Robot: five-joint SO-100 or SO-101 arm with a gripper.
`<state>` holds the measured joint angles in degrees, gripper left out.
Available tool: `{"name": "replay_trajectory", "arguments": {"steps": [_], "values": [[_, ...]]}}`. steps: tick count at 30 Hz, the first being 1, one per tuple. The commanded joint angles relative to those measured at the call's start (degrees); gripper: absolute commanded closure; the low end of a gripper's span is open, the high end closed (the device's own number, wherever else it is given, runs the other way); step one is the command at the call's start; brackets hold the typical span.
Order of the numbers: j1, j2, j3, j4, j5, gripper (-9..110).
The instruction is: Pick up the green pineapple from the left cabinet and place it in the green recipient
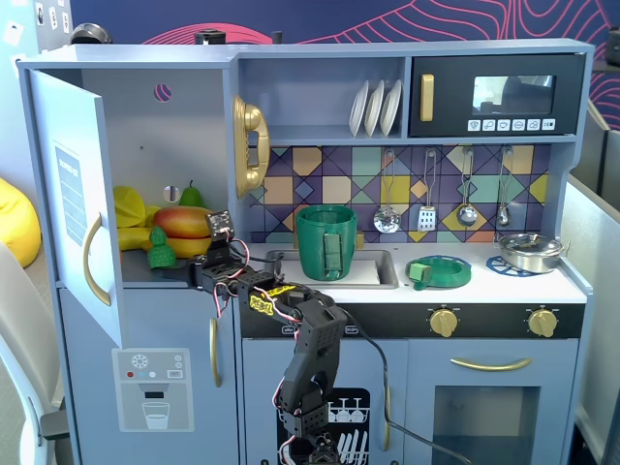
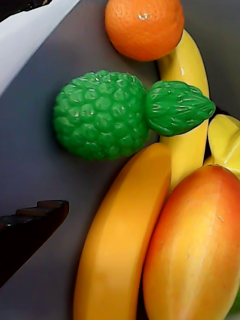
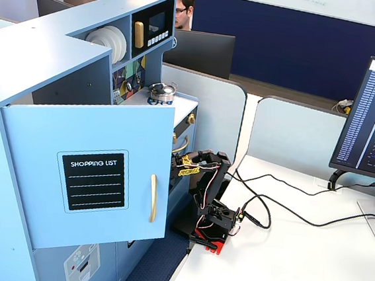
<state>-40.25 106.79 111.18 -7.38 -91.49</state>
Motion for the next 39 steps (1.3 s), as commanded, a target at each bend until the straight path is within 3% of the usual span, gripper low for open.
{"name": "replay_trajectory", "arguments": {"steps": [1,31,33,36,39], "values": [[0.2,-2.5,-7.5,-1.9,-0.2,57],[-1.5,-26.3,-34.0,1.5,-1.1,60],[-1.5,-27.8,-36.1,1.8,-1.2,65],[-1.7,-29.3,-37.8,2.7,-4.4,97],[-1.4,-30.0,-38.9,4.6,-3.7,101]]}}
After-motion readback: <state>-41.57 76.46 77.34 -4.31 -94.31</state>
